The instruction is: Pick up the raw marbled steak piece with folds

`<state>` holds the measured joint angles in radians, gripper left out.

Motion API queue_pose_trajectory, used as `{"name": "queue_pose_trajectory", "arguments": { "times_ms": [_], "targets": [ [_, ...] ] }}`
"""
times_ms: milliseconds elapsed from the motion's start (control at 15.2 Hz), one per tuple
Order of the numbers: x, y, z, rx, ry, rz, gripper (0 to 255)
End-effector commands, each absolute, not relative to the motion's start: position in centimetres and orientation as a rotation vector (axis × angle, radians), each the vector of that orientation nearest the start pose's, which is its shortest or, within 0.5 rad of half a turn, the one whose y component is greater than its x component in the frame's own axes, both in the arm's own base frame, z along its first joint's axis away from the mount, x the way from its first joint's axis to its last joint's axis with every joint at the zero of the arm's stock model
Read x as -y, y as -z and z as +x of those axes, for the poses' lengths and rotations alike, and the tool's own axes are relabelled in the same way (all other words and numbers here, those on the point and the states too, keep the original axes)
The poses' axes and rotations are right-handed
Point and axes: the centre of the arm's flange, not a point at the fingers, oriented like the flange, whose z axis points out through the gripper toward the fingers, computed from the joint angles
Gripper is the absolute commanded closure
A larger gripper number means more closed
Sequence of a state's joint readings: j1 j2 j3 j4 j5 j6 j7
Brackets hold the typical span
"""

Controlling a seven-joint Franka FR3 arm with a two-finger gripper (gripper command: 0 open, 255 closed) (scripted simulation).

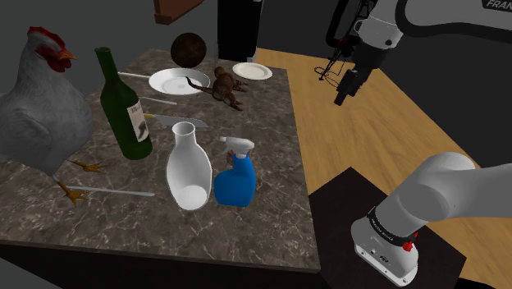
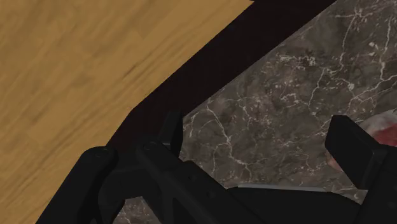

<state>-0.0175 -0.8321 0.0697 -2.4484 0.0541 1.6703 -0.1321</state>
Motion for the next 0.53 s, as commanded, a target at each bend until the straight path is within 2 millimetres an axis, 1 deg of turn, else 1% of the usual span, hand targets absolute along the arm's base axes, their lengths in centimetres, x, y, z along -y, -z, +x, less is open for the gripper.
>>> {"name": "queue_pose_trajectory", "arguments": {
  "times_ms": [0,462],
  "targets": [
    [-2.6,-56.9,30.3,0.249,0.083,-3.131,0],
    [-10.4,-52.2,31.9,-0.024,-0.012,-3.128,0]
  ]
}}
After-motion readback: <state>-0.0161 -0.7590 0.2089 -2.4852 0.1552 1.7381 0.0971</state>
